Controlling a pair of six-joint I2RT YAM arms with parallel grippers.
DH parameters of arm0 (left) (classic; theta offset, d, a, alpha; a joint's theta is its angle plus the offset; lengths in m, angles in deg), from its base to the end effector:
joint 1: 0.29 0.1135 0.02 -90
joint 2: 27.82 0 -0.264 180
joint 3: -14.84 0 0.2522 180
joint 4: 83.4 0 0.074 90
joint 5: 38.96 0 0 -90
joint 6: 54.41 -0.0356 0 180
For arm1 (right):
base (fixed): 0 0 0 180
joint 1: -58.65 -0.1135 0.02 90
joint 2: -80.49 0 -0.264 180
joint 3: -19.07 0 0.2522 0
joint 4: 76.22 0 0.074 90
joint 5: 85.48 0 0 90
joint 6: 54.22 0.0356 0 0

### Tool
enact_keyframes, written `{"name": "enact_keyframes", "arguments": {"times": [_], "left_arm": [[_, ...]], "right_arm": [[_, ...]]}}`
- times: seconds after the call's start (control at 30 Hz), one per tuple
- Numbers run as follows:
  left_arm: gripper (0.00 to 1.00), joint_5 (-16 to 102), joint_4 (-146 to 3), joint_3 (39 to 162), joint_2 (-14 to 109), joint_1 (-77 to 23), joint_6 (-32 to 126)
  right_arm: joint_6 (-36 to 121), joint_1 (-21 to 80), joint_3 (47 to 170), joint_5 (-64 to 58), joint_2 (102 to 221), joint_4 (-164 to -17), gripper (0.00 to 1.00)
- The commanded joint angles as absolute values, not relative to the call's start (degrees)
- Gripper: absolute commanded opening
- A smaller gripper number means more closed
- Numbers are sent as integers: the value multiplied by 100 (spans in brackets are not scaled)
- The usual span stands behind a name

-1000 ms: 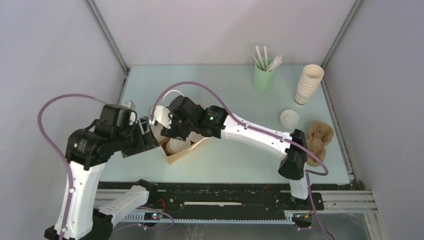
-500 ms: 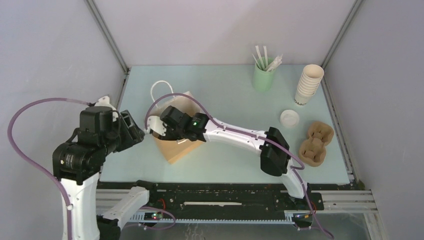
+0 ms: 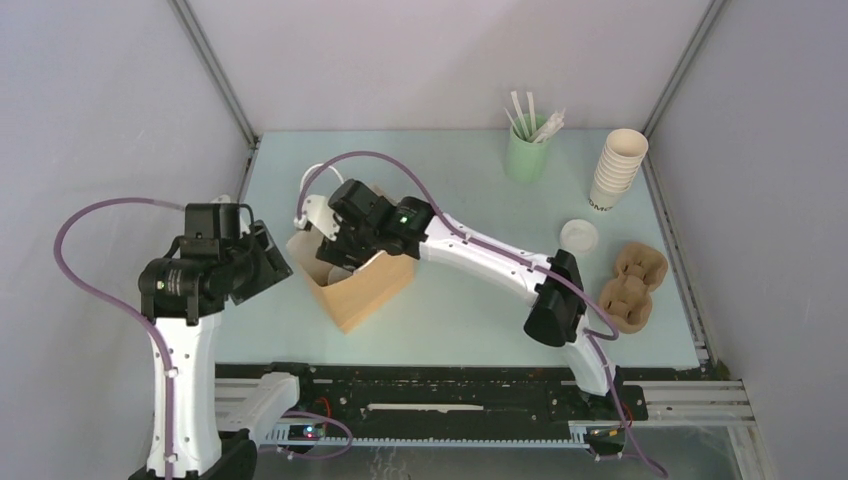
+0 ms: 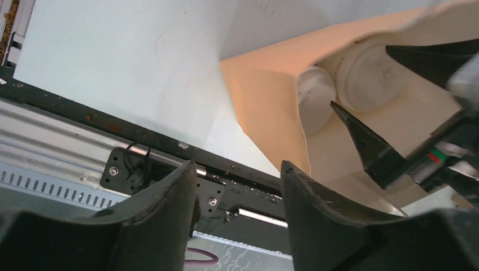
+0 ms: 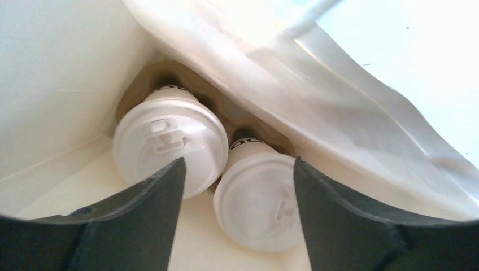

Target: Pack the takeout coffee

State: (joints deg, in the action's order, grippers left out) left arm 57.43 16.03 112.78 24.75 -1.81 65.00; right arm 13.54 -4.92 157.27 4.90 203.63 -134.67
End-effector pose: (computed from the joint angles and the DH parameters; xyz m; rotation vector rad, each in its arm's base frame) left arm 0.1010 0.0013 0.4141 -0.6483 2.4225 -0.0820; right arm 0.2172 0.4364 0.3248 -1.6007 1.7272 0.3507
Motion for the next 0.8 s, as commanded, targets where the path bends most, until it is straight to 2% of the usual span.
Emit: {"name": "enact_keyframes", "arguments": {"times": [0.0, 0.07, 0.17, 0.27, 0.37, 0.43, 0.63, 0.77], "left_arm": [[69, 5581, 1506, 11589, 2301, -125, 6308], [79, 5470, 1524, 11561, 2277, -125, 6328], [85, 5158, 1308, 11564, 2173, -125, 6422], [90, 4895, 1137, 11633, 2182, -125, 6411], [91, 4764, 1023, 11566, 2235, -125, 6461], [89, 4772, 943, 11489, 2219, -125, 6503], [77, 4840, 989, 11417, 2467, -125, 6592], [71, 4907, 1025, 11511, 2708, -125, 6641]], "right_arm": [[2021, -499, 16426, 347, 19736, -13736, 81], [2186, -498, 16824, 238, 19719, -13979, 84], [2467, -494, 17236, 280, 19607, -14295, 91], [2700, -469, 17179, 837, 19278, -14361, 99], [3108, -326, 17090, 1320, 18956, -14480, 100], [3580, -89, 16980, 1525, 18801, -14594, 100], [4193, 527, 17007, 1086, 18925, -14729, 96], [4693, 871, 17572, 449, 19445, -14993, 84]]}}
